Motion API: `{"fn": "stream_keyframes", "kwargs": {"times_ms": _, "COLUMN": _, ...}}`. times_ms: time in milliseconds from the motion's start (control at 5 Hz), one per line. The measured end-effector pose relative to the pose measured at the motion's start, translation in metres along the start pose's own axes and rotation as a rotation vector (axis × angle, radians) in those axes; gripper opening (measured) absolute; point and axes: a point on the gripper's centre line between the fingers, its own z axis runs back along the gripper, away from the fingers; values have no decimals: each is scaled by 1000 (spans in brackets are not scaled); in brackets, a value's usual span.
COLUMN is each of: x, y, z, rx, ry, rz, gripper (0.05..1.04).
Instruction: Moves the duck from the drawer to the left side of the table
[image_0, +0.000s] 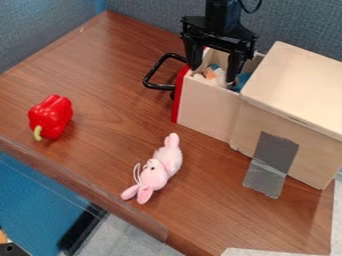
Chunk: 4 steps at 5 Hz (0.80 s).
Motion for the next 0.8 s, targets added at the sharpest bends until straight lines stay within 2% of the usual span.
{"fn": "stream_keyframes", "kwargs": {"times_ms": 200, "x": 0, "y": -8, "z": -5, "rx": -6, "ry": -4, "rz": -17, "gripper": 998}}
{"fn": "stream_keyframes", "kwargs": {"times_ms": 600, "x": 3, "y": -12, "z": -7, "rx": 25, "ry": -25, "rz": -32, "gripper": 966}}
{"fn": "stream_keyframes", "kwargs": {"times_ms": 800, "x": 1, "y": -8, "z": -14, "rx": 46, "ry": -25, "rz": -18, "gripper": 685}}
